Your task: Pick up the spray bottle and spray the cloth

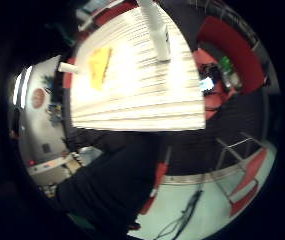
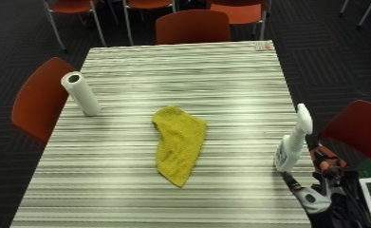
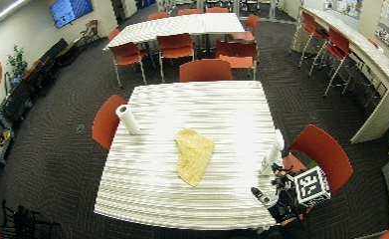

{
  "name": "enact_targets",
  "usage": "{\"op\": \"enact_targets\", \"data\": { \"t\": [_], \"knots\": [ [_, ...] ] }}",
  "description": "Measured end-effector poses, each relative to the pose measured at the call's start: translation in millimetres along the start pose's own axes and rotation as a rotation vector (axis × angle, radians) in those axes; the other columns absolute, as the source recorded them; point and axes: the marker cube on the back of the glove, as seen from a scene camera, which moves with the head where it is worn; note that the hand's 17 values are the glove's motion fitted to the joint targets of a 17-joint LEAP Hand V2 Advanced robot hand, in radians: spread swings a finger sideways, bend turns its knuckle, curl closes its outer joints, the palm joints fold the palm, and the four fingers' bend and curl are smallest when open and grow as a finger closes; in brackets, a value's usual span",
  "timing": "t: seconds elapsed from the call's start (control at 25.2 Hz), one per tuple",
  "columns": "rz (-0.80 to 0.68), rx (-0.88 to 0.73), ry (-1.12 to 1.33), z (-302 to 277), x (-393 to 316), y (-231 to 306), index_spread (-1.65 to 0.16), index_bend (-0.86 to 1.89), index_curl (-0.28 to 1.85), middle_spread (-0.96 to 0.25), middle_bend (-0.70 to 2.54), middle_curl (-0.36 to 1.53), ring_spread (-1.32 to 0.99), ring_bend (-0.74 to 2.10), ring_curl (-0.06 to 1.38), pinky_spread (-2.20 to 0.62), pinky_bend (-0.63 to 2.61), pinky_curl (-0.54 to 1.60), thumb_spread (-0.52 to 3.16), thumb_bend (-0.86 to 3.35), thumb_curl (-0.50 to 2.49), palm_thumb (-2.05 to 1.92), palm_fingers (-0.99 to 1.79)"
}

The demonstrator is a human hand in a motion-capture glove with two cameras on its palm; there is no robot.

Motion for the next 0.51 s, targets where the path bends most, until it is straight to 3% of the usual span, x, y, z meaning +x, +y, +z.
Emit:
{"op": "enact_targets", "data": {
  "t": [0.28,0.51],
  "knots": [
    [0.211,0.142,-0.594,-4,27,5,-0.36,0.12,0.21,0.03,0.18,0.24,0.09,0.48,0.3,0.11,0.72,0.39,1.04,0.11,0.41,0.73,0.27],
    [0.249,0.129,-0.577,5,43,3,-0.36,0.12,0.21,0.03,0.18,0.26,0.1,0.49,0.32,0.11,0.71,0.4,1.05,0.07,0.43,0.74,0.25]
  ]
}}
